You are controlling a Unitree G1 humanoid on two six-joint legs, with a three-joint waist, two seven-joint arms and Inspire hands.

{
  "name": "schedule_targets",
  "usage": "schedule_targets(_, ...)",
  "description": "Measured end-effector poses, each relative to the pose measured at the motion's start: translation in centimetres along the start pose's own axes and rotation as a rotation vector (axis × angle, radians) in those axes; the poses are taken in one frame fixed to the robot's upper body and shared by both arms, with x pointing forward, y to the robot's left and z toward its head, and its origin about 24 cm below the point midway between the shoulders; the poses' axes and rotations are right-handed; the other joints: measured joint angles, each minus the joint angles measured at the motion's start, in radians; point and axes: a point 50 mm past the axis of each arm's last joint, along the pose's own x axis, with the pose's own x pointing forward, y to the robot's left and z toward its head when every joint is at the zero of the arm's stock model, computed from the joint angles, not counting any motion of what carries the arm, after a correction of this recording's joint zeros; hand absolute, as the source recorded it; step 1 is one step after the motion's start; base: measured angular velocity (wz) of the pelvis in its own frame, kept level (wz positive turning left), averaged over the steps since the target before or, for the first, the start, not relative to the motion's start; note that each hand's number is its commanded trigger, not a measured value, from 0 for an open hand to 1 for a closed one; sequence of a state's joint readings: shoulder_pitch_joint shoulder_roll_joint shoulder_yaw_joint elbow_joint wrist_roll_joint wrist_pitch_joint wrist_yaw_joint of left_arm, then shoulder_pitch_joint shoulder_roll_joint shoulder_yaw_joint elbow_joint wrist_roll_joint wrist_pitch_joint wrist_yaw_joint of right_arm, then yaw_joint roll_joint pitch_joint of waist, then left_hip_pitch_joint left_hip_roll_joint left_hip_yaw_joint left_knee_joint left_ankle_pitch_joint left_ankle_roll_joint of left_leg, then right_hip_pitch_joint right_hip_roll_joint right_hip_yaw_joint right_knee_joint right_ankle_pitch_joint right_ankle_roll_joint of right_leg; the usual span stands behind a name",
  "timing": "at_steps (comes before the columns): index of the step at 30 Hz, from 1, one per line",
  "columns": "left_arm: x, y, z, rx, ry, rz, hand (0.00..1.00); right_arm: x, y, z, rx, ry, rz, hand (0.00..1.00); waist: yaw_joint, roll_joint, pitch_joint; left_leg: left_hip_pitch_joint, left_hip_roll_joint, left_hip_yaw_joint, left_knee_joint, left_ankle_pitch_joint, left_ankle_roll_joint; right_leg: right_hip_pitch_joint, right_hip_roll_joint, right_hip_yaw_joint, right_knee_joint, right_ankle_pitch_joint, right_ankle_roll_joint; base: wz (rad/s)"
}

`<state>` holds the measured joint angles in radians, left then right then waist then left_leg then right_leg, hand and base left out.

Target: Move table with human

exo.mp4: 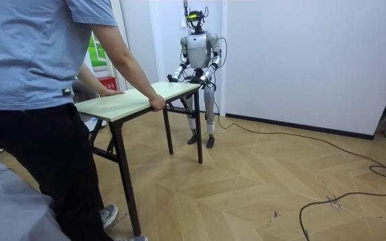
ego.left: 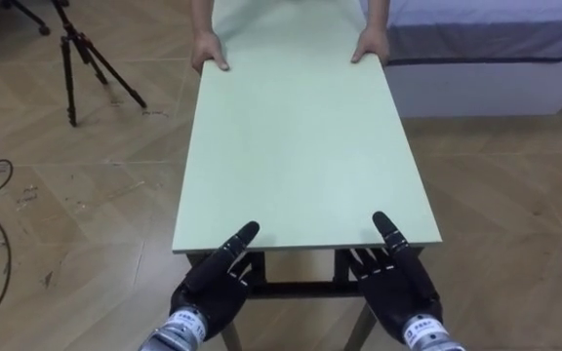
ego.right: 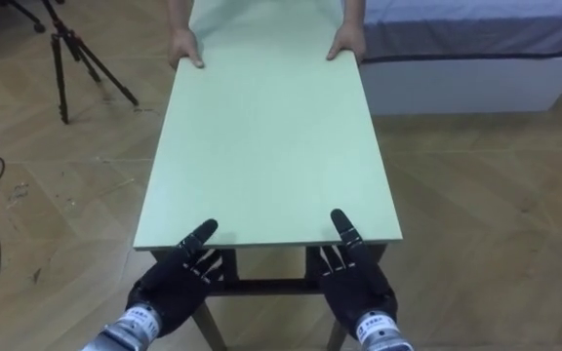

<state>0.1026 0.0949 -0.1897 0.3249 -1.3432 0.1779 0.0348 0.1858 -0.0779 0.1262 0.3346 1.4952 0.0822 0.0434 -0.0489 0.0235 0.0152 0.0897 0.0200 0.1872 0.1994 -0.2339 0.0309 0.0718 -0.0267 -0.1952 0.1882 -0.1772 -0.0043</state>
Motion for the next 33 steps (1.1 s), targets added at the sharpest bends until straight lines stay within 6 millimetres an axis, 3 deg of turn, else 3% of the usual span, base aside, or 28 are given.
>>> schedule_targets(15, 0.0, -1.1, 0.3, -0.040, -0.015, 0.011, 0.00, 0.0, 0.1, 0.0, -0.013, -0.004, 0.031, 0.00, -0.001, 0.011, 0.0012, -0.019, 0.004, -0.003, 0.007, 0.001, -0.001, -0.007, 0.002, -0.002, 0.000, 0.008, -0.004, 0.00)
schedule_targets(26, 0.0, -1.3, 0.3, -0.045, -0.017, 0.006, 0.00, 0.1, 1.9, 0.2, -0.019, -0.018, 0.139, 0.00, 0.007, 0.009, 0.0013, -0.024, 0.003, -0.002, 0.011, 0.003, -0.001, -0.014, -0.003, 0.003, 0.002, 0.008, -0.004, 0.00)
schedule_targets(33, 0.1, -1.5, 0.1, -0.072, -0.026, -0.012, 0.00, 0.2, 2.0, 0.3, -0.013, -0.027, 0.144, 0.00, 0.020, 0.002, 0.0045, -0.029, 0.003, 0.000, 0.011, 0.003, -0.001, -0.019, -0.003, 0.004, 0.002, 0.007, -0.004, 0.00)
